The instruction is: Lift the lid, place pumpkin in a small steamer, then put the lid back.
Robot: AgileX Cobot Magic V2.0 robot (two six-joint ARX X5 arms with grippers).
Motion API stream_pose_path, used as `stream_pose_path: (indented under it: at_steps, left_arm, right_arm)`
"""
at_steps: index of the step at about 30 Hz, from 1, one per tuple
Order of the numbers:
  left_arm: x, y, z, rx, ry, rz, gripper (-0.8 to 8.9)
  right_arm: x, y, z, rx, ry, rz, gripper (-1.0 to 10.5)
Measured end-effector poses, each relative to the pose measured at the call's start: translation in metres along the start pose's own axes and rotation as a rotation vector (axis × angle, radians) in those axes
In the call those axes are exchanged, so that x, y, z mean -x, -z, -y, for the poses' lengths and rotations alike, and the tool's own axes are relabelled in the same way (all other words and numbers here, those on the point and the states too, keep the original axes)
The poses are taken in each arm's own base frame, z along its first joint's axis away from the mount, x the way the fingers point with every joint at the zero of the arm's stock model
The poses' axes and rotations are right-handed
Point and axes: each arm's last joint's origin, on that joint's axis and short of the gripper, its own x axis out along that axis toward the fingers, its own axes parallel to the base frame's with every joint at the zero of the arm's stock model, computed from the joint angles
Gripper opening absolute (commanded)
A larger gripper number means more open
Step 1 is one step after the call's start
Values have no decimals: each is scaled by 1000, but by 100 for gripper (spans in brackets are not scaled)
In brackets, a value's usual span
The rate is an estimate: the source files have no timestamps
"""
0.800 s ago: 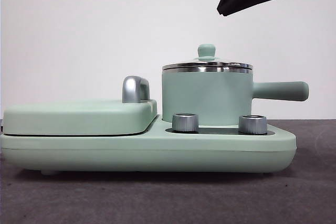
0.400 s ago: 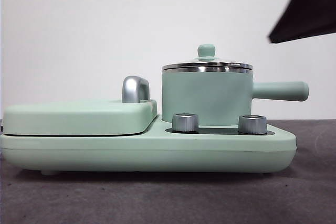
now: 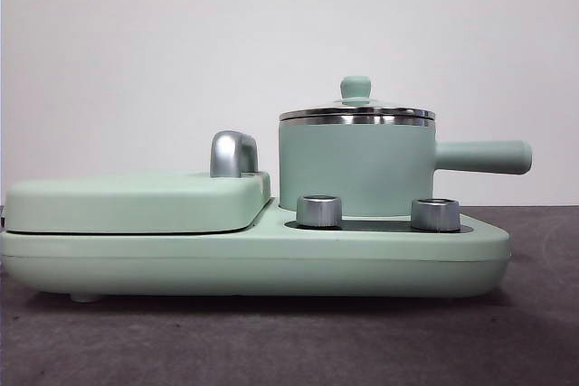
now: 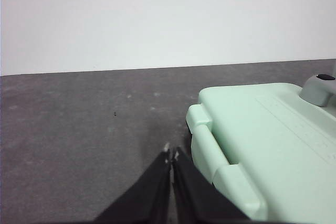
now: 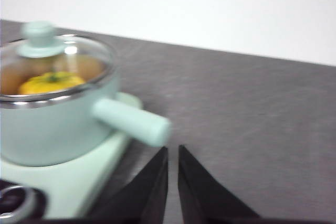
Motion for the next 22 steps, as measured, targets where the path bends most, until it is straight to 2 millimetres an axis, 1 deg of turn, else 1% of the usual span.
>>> stream_pose_path:
  at_steps: [2, 5, 8, 11, 17, 22]
  left_arm:
    - [0, 0, 0, 0, 0, 0, 7]
    - [0, 0, 0, 0, 0, 0, 7]
    - [0, 0, 0, 0, 0, 0, 7]
    - [0, 0, 0, 0, 0, 0, 7]
    - [0, 0, 0, 0, 0, -1, 7]
    - [0, 0, 0, 0, 0, -1, 7]
  right_arm:
    - [6, 5, 4, 12, 43, 9, 29]
    - [13, 15, 8, 17, 92, -28, 30]
    - [15, 24, 11, 11, 127, -51, 29]
    - [17, 31, 12, 12, 149, -32, 29]
    - [12, 49, 13, 12, 160, -35, 29]
    - [5, 60, 13, 15, 134, -4, 29]
